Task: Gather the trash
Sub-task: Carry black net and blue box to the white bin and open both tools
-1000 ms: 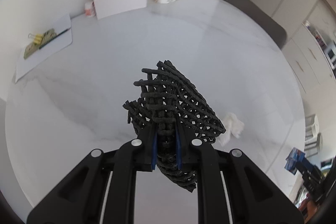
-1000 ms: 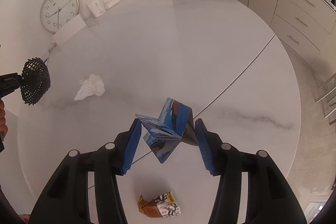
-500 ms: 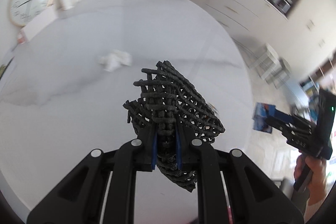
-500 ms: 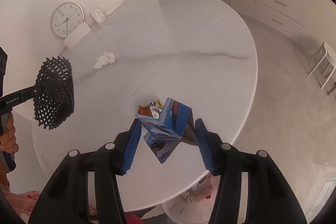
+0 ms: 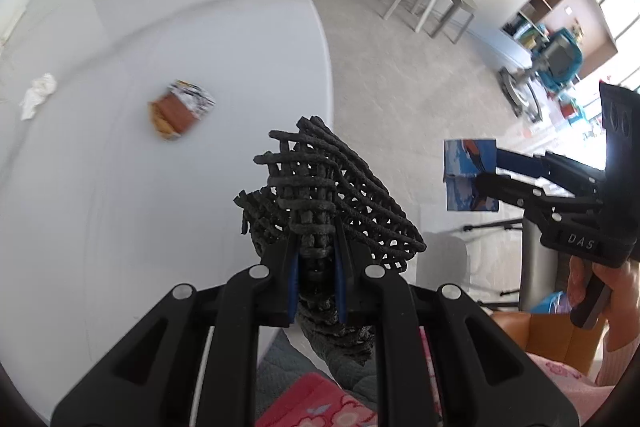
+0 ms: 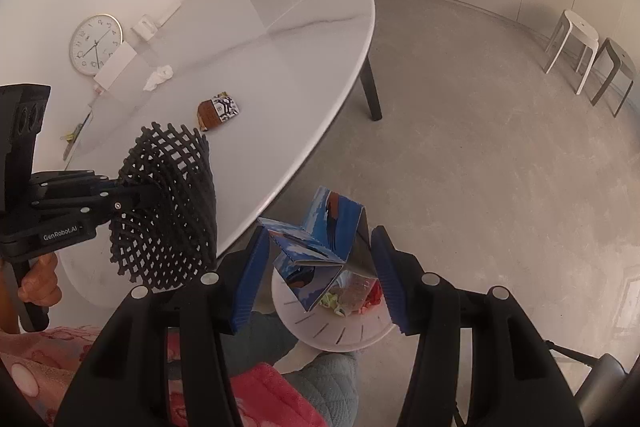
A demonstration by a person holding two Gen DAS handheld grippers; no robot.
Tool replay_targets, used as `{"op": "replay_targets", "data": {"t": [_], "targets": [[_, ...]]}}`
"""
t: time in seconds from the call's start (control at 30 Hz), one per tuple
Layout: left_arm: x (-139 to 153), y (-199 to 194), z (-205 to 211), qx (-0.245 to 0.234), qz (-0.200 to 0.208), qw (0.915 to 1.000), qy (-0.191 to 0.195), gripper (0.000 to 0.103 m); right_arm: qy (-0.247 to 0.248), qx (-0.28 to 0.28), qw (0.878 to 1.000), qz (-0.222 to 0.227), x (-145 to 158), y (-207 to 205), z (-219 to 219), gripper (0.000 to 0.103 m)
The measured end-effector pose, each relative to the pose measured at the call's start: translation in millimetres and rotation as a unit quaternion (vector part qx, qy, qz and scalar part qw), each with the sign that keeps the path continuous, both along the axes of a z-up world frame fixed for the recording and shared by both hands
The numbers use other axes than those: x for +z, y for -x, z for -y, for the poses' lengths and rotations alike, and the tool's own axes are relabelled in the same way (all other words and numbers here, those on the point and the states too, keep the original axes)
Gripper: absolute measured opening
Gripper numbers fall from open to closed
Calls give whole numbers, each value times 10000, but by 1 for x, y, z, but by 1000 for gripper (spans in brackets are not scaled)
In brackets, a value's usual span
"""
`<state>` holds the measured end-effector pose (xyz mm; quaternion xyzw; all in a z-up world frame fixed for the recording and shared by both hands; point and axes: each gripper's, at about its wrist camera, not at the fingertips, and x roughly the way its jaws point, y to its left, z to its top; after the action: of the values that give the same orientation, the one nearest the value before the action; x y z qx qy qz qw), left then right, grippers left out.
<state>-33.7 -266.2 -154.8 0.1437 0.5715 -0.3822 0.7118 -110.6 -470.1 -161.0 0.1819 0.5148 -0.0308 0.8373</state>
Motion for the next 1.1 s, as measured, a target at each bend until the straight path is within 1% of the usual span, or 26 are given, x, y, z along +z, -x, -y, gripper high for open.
{"op": "replay_targets", "data": {"t": [0.07, 0.2, 0.27, 0.33, 0.37, 0.43, 0.53, 0.63, 0.83, 0.87, 0.93, 1.0, 1.1], "targets": [[-8, 16, 13, -176, -49, 9998, -86, 13, 26, -17, 10000, -29, -3, 9, 5, 53], [-28, 38, 32, -346, -174, 9987, -329, 14, 38, -42, 10000, -65, -8, 20, 12, 53], [-34, 40, 37, -387, -278, 9980, -419, 20, 26, -50, 10000, -64, -11, 24, 16, 53], [-41, 44, 41, -369, -326, 9973, -545, 42, 6, -52, 10000, -59, -13, 27, 18, 53], [-42, 45, 43, -370, -295, 9973, -561, 45, -2, -50, 10000, -60, -14, 28, 19, 53], [-42, 48, 45, -386, -247, 9973, -582, 58, -22, -45, 10000, -66, -17, 29, 19, 53], [-40, 51, 47, -374, -187, 9972, -619, 67, -67, -41, 9999, -77, -20, 30, 21, 53], [-39, 50, 46, -374, -167, 9971, -647, 72, -102, -33, 9999, -78, -22, 32, 23, 53], [-34, 48, 45, -329, -108, 9971, -679, 75, -164, -31, 9998, -88, -26, 33, 25, 53], [-32, 46, 42, -285, -82, 9973, -670, 76, -177, -27, 9998, -90, -27, 32, 25, 53], [-30, 42, 40, -157, -6, 9977, -657, 80, -210, 6, 9997, -110, -28, 32, 24, 53], [-26, 37, 38, 1, 93, 9977, -675, 83, -249, 59, 9996, -142, -31, 30, 19, 53], [-20, 26, 26, 255, 150, 9973, -673, 83, -305, 153, 9992, -204, -36, 27, 11, 53]]}}
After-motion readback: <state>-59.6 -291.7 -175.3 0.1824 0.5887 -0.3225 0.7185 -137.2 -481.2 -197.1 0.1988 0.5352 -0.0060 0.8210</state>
